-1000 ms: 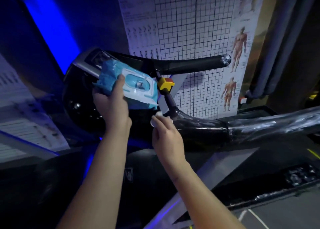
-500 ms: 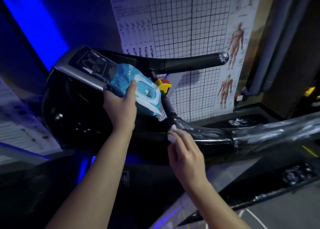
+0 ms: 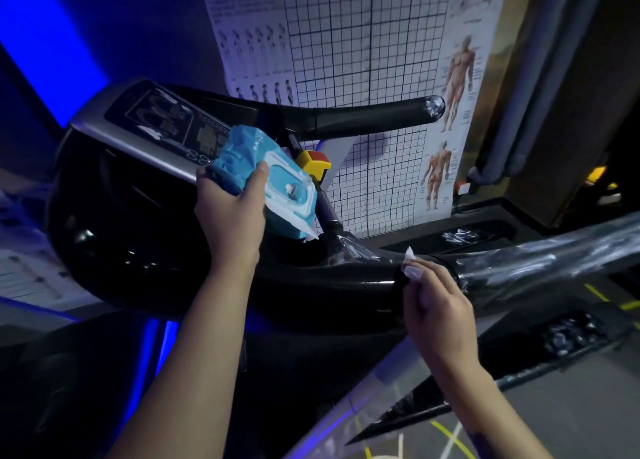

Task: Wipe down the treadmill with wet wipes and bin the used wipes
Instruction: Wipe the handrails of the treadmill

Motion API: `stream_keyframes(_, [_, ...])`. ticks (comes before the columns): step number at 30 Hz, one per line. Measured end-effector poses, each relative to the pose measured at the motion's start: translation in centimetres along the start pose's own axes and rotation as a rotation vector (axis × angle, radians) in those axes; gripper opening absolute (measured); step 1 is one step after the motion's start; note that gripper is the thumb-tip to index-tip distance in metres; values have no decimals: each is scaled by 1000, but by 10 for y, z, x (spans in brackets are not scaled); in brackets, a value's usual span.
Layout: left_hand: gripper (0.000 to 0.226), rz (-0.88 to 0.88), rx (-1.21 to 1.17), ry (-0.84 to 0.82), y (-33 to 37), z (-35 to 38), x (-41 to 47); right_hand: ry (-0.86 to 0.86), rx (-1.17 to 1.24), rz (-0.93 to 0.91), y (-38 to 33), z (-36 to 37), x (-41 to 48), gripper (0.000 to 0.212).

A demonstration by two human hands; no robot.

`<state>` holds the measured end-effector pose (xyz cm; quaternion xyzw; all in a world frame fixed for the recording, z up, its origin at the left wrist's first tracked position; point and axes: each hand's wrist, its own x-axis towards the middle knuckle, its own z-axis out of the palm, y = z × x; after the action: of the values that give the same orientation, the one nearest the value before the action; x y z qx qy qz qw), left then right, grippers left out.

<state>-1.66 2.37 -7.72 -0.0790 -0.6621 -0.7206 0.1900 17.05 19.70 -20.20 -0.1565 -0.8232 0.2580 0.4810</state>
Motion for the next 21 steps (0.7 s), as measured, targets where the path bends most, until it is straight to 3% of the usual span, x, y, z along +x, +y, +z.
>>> stream_keyframes(4, [41, 2, 22, -13, -1, 0, 1, 134, 92, -17, -53, 8, 1, 28])
stream_keyframes(8, [44, -16, 70, -20, 0, 1, 0, -89, 217, -143, -101, 43, -22, 33])
stream_keyframes(11, [44, -30, 86, -48, 1, 1, -2, -87, 221, -164, -82, 49, -37, 31])
stream_keyframes(21, [45, -33, 90, -57, 7, 1, -5, 64, -22, 55, 30, -11, -16, 34])
